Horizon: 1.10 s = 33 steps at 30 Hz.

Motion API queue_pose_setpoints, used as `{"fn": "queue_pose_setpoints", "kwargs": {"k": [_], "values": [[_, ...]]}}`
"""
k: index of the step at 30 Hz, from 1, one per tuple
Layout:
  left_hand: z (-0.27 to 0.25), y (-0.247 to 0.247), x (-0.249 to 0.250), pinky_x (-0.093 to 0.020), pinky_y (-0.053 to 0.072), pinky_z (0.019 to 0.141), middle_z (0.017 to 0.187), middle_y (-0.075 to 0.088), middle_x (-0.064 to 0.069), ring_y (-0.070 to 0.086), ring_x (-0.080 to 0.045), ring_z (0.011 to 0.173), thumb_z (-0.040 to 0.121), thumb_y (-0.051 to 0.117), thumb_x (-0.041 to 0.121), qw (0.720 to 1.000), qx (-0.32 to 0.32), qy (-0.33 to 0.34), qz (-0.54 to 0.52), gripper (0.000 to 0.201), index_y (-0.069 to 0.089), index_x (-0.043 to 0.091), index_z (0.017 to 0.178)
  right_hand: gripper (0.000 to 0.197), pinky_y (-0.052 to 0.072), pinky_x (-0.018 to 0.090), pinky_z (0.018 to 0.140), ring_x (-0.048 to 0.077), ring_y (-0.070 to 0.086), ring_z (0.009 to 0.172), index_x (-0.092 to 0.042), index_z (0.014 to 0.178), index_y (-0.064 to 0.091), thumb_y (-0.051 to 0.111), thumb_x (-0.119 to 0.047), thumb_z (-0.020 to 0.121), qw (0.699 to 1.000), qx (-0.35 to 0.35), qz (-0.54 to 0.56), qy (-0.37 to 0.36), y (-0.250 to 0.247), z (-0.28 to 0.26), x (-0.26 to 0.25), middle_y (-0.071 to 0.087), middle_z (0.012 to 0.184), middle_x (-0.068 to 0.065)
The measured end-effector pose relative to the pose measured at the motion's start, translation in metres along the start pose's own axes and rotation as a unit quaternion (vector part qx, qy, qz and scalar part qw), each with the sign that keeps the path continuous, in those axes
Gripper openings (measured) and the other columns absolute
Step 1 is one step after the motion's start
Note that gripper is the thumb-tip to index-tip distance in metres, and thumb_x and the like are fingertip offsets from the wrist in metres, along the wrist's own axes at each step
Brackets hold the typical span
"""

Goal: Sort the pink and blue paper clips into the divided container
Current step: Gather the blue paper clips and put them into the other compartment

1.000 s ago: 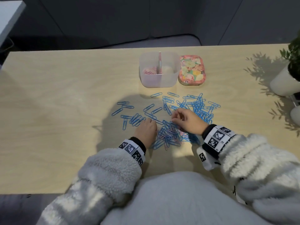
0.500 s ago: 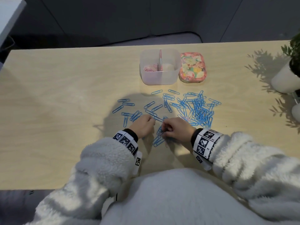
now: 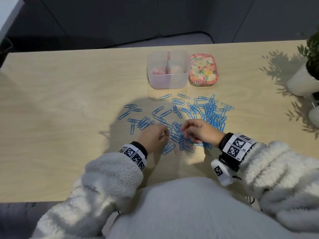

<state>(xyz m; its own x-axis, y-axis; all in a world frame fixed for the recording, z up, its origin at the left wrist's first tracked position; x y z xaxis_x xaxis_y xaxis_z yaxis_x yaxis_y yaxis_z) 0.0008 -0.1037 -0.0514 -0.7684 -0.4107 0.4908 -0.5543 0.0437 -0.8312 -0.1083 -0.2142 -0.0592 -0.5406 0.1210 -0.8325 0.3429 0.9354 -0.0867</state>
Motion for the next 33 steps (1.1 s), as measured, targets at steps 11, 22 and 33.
{"fn": "queue_pose_setpoints", "kwargs": {"k": [11, 22, 33], "values": [[-0.003, 0.010, 0.009, -0.035, 0.043, 0.077, 0.109, 0.058, -0.006, 0.056, -0.025, 0.101, 0.090, 0.049, 0.022, 0.998, 0.007, 0.001, 0.059, 0.017, 0.056, 0.013, 0.102, 0.027, 0.038, 0.022, 0.048, 0.010, 0.051, 0.048, -0.018, 0.059, 0.052, 0.070, -0.026, 0.077, 0.931, -0.062, -0.358, -0.025, 0.042, -0.002, -0.003, 0.060, 0.059, 0.001], [-0.003, 0.008, -0.004, -0.033, 0.044, 0.078, 0.101, 0.056, -0.005, 0.056, -0.023, 0.094, 0.089, 0.052, 0.024, 0.999, -0.042, -0.012, 0.032, 0.012, 0.057, 0.013, 0.093, 0.007, 0.051, 0.033, 0.070, 0.028, 0.064, 0.077, -0.010, 0.071, 0.064, 0.059, -0.013, 0.075, 0.881, -0.025, -0.472, 0.021, 0.045, 0.005, -0.001, 0.067, 0.078, 0.008], [0.045, -0.078, -0.011, -0.030, 0.042, 0.077, 0.097, 0.066, -0.015, 0.059, -0.029, 0.090, 0.088, 0.053, 0.010, 0.992, 0.080, -0.040, -0.091, 0.014, 0.060, 0.003, 0.098, 0.012, 0.042, 0.030, 0.068, 0.030, 0.062, 0.091, -0.013, 0.088, 0.063, 0.063, -0.020, 0.078, 0.843, -0.015, -0.537, -0.014, 0.036, 0.004, -0.031, 0.065, 0.098, 0.011]]}}
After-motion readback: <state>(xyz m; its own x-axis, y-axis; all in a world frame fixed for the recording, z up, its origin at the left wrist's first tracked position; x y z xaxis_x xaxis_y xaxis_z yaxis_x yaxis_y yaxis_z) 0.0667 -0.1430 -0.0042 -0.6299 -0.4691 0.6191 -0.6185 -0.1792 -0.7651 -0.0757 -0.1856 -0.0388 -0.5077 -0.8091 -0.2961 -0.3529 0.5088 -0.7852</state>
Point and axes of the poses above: each hand's wrist, its own z-axis towards the middle knuckle, its own y-axis out of the palm, x = y × z, the point moved 6 cm from there along z, towards the middle knuckle
